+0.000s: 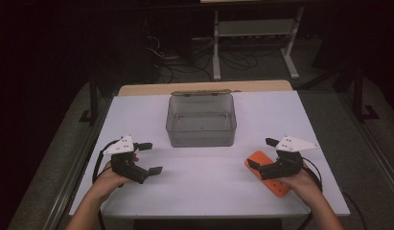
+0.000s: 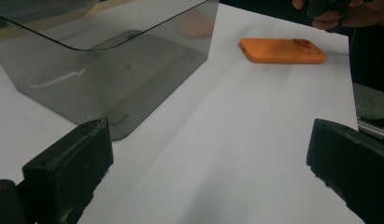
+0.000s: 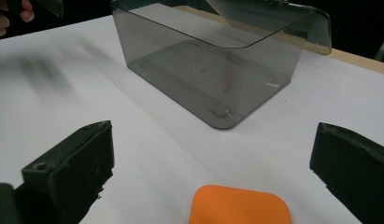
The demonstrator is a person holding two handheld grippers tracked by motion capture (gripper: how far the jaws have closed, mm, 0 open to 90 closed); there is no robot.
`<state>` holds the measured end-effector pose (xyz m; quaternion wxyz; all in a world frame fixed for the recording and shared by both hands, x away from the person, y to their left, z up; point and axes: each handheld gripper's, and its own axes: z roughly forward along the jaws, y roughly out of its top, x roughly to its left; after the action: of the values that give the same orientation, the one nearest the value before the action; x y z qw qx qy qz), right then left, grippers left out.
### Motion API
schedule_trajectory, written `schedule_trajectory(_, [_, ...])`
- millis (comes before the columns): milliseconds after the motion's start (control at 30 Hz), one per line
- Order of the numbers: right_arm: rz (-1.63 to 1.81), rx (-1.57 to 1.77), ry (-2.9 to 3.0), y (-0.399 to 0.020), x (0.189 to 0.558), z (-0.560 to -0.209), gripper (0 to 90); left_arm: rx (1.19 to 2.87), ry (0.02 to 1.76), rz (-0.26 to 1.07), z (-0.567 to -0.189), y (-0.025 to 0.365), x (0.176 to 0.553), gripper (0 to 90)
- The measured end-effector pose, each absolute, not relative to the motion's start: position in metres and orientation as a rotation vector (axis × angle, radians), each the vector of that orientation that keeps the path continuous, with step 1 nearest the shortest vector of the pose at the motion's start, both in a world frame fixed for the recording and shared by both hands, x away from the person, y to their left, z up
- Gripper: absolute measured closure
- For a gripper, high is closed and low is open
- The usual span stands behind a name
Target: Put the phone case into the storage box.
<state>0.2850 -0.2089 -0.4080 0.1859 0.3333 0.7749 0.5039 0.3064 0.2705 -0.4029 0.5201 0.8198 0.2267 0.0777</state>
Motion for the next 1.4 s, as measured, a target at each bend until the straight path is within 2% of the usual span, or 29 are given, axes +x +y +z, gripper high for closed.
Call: schedule_trajectory(1400, [1.366,1.08,2.047,-0.261,0.285,-0.403,0.0,1.97,0.54,0.186,-0.403,0.27,0.306,0.3])
